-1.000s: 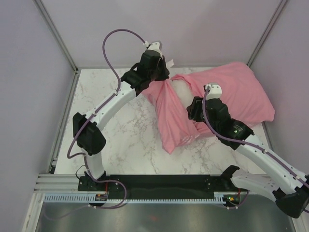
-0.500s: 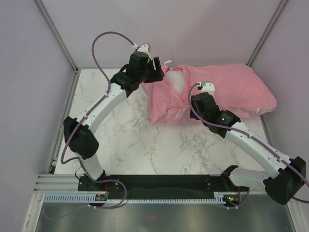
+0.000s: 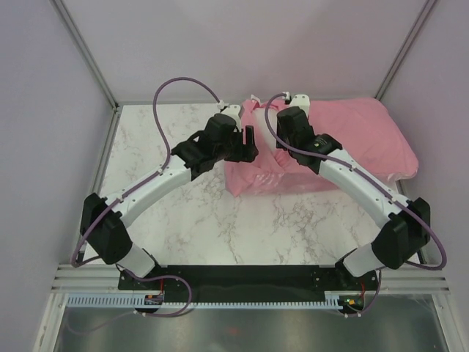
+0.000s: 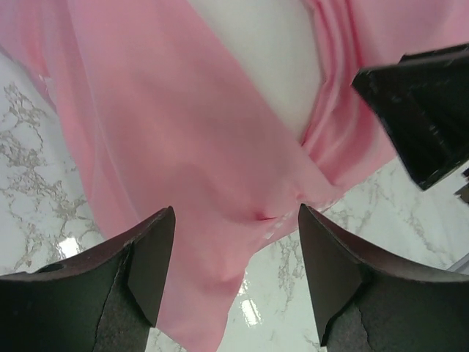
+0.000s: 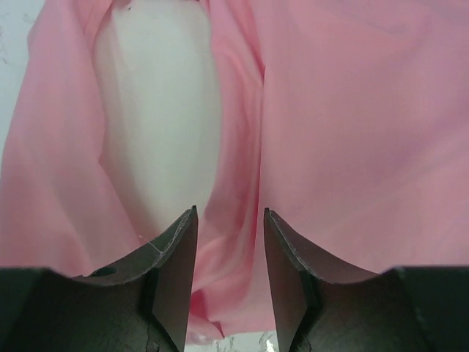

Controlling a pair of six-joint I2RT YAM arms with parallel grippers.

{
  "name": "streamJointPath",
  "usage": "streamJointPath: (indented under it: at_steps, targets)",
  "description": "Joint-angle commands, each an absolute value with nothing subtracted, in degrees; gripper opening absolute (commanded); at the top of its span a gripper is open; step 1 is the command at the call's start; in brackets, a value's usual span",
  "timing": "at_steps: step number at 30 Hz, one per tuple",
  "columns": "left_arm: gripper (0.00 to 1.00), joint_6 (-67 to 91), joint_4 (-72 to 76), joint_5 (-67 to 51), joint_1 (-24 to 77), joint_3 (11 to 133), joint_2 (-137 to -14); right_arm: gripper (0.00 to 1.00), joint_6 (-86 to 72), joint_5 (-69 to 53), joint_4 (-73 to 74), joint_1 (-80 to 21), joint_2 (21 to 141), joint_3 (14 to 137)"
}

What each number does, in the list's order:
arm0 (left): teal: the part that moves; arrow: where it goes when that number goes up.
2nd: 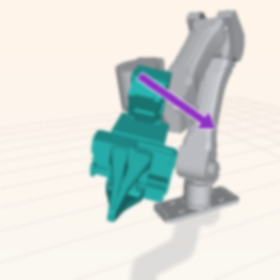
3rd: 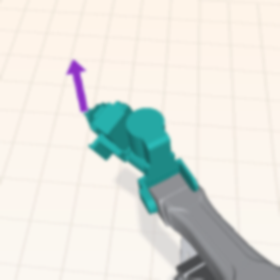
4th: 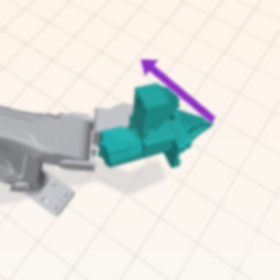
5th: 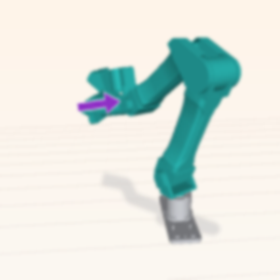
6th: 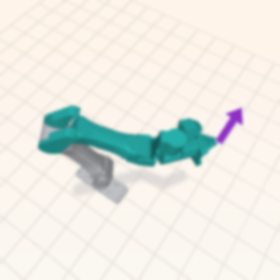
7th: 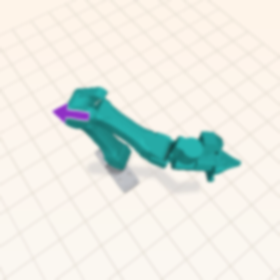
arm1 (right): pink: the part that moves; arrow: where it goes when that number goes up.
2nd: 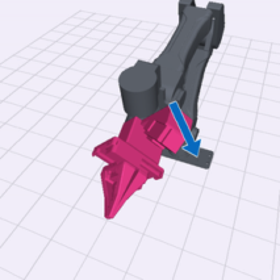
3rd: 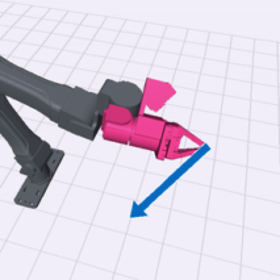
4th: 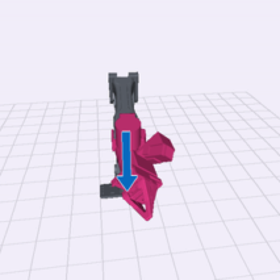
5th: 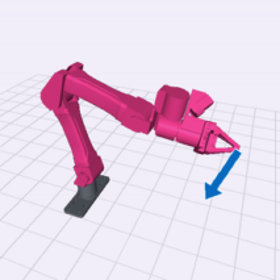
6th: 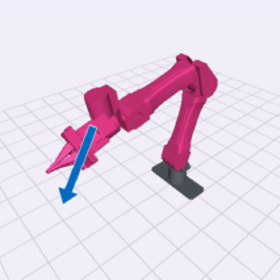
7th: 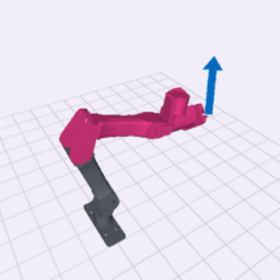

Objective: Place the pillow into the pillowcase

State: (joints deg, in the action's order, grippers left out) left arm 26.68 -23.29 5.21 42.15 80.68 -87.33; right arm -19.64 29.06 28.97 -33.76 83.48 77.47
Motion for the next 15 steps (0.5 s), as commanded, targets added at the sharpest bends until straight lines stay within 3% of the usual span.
streamJointPath:
  at_steps: [1, 4, 7, 8, 11, 15]
  targets:
    - [0.76, 24.6, -21.5, 4.9, 42.1, 78.4, -90.3, 0.49, -18.6, 32.1, 28.2, -32.7, 89.2, 81.9]
    - [0.75, 29.2, -19.2, 11.8, 42.2, 72.6, -90.5, 0.46, -18.5, 34.2, 28.2, -32.2, 94.5, 84.4]
    - [0.68, 30.3, -15.6, 9.9, 42.1, 67.7, -88.6, 0.35, -18.7, 35.8, 28.3, -31.7, 97.8, 85.8]
    - [0.58, 30.5, -14.7, 9.1, 42.2, 64.4, -87.9, 0.22, -19.0, 35.5, 28.3, -31.7, 98.2, 86.0]
    - [0.35, 31.4, -13.1, 7.8, 42.3, 58.1, -83.7, 0.00, -19.1, 31.0, 27.2, -31.9, 96.3, 85.3]
    - [0.15, 31.7, -12.4, 10.3, 42.3, 50.9, -75.3, 0.00, -18.9, 12.3, 22.3, -34.2, 89.7, 81.0]
